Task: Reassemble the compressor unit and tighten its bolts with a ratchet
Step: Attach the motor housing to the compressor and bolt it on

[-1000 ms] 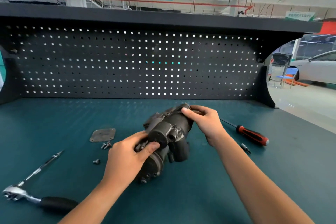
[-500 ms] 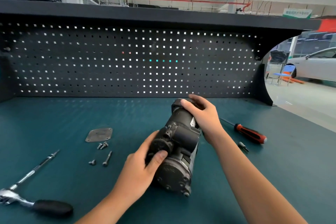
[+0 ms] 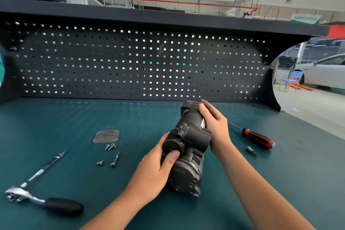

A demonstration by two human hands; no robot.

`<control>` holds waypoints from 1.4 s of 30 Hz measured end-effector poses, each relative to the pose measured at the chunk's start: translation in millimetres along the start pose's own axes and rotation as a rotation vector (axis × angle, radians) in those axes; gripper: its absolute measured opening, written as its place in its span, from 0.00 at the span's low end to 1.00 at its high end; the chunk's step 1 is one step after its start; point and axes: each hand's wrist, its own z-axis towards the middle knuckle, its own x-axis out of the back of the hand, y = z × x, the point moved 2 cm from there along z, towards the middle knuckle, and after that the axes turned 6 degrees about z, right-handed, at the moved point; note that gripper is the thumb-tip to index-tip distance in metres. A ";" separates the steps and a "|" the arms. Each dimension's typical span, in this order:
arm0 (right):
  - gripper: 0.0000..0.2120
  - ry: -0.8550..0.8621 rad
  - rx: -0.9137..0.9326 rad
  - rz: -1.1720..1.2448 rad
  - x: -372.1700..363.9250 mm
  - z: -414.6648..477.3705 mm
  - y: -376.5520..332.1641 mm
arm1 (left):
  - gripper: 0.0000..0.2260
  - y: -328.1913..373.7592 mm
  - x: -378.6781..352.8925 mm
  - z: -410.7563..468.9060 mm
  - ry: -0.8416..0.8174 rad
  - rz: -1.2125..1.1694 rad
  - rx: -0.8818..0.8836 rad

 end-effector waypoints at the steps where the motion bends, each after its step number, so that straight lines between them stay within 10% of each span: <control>1: 0.07 -0.008 0.014 -0.002 1.4 0.4 0.2 | 0.13 -0.8 -0.6 -0.1 -0.007 -0.005 0.009; 11: 0.05 -0.148 0.010 -0.166 5.3 3.1 5.4 | 0.04 -1.1 1.9 1.6 -0.039 0.020 0.025; 15: 0.05 -0.142 0.023 -0.147 7.7 4.7 4.8 | 0.16 -4.6 38.0 13.0 -0.264 0.134 0.038; 22: 0.05 -0.117 0.028 -0.146 6.9 4.1 6.1 | 0.12 -77.7 95.6 17.8 -0.254 1.114 0.318; 38: 0.09 -0.158 0.015 -0.125 9.7 1.4 0.9 | 0.10 -76.8 71.2 18.1 -0.194 1.032 0.054; 42: 0.06 -0.167 0.014 -0.134 12.1 3.9 0.5 | 0.06 -56.6 67.7 25.1 0.091 0.656 -0.061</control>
